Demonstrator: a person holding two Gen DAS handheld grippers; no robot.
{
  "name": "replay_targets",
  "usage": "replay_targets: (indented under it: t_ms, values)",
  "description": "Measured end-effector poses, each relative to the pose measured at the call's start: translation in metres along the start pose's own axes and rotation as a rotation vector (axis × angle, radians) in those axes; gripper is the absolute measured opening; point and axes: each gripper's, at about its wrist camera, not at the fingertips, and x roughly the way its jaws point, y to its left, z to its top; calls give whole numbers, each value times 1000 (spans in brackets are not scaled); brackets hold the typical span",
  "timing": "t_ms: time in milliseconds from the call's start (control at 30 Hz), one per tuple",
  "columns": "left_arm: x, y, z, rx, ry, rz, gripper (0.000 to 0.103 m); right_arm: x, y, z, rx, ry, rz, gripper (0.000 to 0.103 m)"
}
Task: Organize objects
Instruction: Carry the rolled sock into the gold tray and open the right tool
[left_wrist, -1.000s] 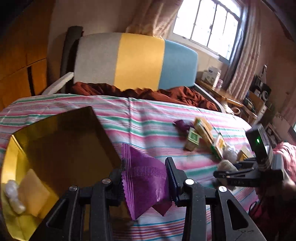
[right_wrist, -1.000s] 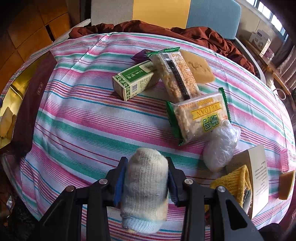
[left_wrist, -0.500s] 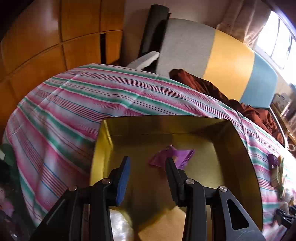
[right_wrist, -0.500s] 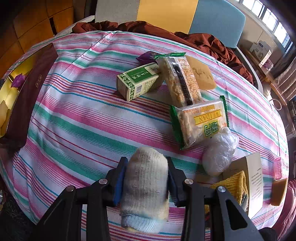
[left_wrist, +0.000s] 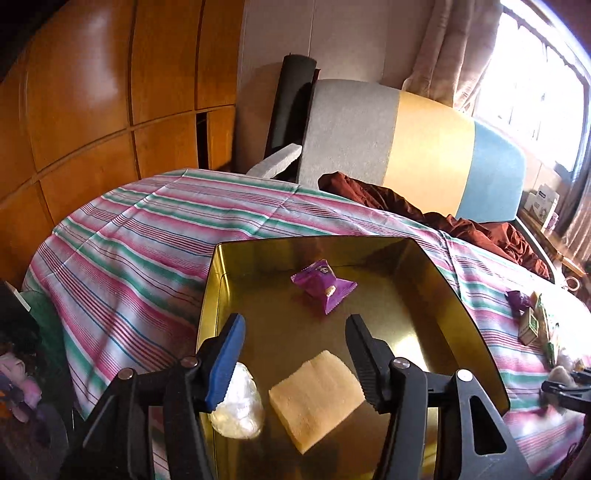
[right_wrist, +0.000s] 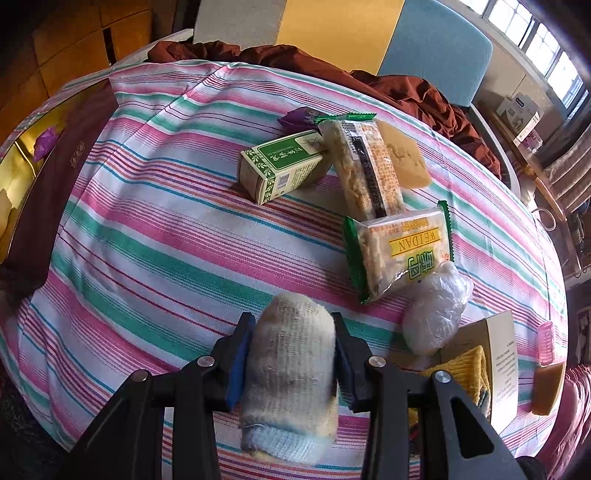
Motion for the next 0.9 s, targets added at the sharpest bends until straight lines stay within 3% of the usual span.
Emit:
replay_targets:
  t_ms: [200, 267, 567, 900]
  values:
    - [-28, -4, -16, 27, -32, 7, 70, -22, 14, 10, 41, -86, 43, 40]
    - [-33, -3, -19, 29, -34, 4, 80, -33, 25, 19, 55, -129, 90, 40]
    - [-48, 7, -29, 11, -49, 36, 102, -93, 117, 62, -15, -294, 295, 40]
    - [-57, 22, -24, -23, -71, 121, 103, -84, 214, 85, -76, -266, 382, 42]
